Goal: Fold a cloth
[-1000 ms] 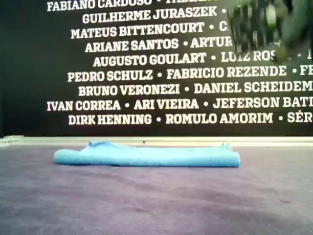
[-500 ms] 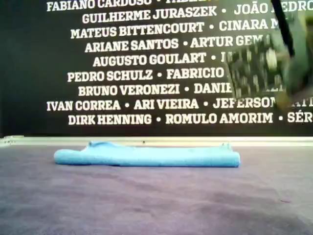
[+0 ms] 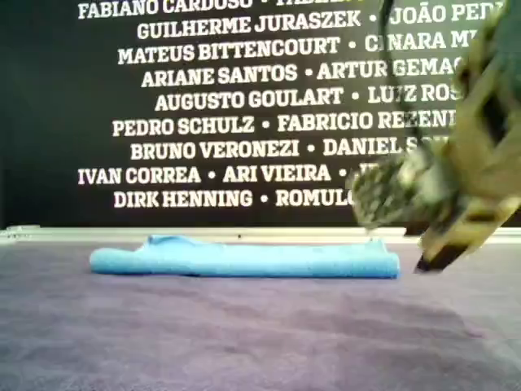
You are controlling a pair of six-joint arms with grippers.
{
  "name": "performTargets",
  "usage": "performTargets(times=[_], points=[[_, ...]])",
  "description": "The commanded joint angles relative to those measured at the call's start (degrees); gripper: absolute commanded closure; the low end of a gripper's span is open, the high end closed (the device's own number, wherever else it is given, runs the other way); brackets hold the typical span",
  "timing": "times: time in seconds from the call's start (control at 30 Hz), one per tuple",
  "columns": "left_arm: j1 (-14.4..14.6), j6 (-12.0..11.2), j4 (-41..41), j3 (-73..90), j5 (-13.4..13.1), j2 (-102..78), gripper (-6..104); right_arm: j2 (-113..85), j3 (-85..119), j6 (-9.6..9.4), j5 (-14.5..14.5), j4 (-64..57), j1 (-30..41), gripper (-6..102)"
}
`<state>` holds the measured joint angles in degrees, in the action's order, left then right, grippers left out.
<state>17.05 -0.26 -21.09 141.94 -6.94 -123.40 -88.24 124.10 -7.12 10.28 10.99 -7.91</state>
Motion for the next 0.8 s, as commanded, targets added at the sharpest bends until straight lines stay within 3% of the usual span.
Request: performTargets(times=[0.0, 0.23, 0.77], points=[[2.0, 0.3, 1.7, -14.6, 0.4, 16.9, 8, 5.3, -11.3, 0.35, 0.3, -0.4, -0.7, 29], [3.8, 1.1, 1.7, -32.7, 0.4, 34.4, 8, 12.0, -22.6, -0.53, 0.1, -0.4, -0.7, 30], [3.8, 1.1, 1.7, -56.0, 0.2, 54.6, 8, 24.2, -35.2, 0.35, -0.4, 0.8, -1.0, 30]])
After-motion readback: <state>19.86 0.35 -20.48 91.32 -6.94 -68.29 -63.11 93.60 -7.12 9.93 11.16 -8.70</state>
